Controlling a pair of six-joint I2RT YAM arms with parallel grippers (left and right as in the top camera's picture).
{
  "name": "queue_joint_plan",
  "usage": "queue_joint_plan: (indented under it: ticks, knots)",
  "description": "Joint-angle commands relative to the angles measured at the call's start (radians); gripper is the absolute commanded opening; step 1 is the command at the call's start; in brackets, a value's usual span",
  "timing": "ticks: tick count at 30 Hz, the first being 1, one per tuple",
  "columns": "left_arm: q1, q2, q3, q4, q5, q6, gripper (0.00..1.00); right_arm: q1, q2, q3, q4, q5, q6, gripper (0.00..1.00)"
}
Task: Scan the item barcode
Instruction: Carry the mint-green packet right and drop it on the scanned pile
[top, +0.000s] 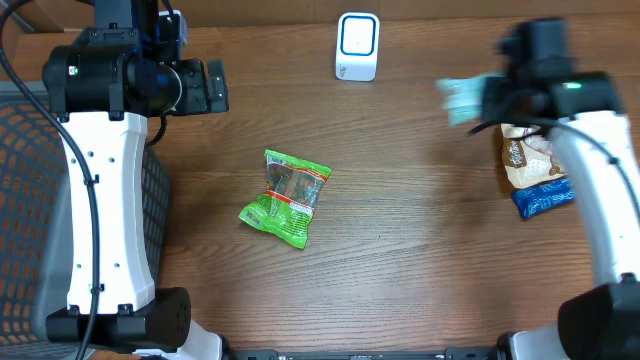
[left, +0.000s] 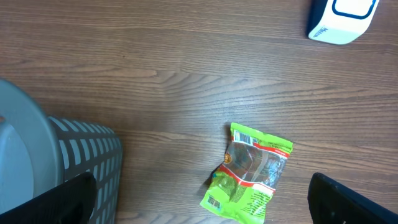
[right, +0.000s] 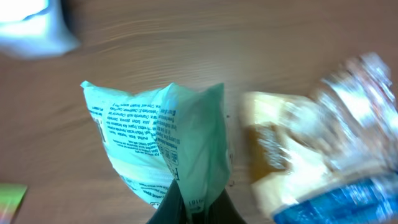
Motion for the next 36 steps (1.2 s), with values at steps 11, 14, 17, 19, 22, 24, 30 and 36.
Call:
queue_joint_plan:
  ticks: [11,14,17,19,22,24,30,36]
  knots:
    - [0.005,-0.005,0.017,0.001,-0.010,0.019,1.00,-0.378,0.066,-0.221,0.227,-0.357,0.133,0.49]
    - [0.005,-0.005,0.017,0.001,-0.010,0.019,1.00,-0.380,0.063,-0.199,0.203,-0.363,0.132,0.58]
    - [0.005,-0.005,0.017,0.001,-0.010,0.019,1.00,-0.380,0.058,-0.153,0.161,-0.432,0.114,0.62]
    - [0.005,-0.005,0.017,0.001,-0.010,0.019,1.00,-0.373,0.055,-0.112,0.127,-0.517,0.085,0.65]
    - [0.005,-0.005,0.017,0.001,-0.010,0.019,1.00,-0.330,0.051,-0.062,0.100,-0.669,0.064,0.70]
    - [0.005,-0.005,0.017,0.001,-0.010,0.019,1.00,-0.275,0.051,-0.060,0.106,-0.738,0.064,0.79]
    - [0.005,-0.005,0.017,0.001,-0.010,0.019,1.00,-0.013,0.077,-0.061,0.147,-0.703,0.080,1.00]
    - [0.005,-0.005,0.017,0.001,-0.010,0.019,1.00,0.262,0.185,-0.061,0.214,-0.554,0.286,0.72]
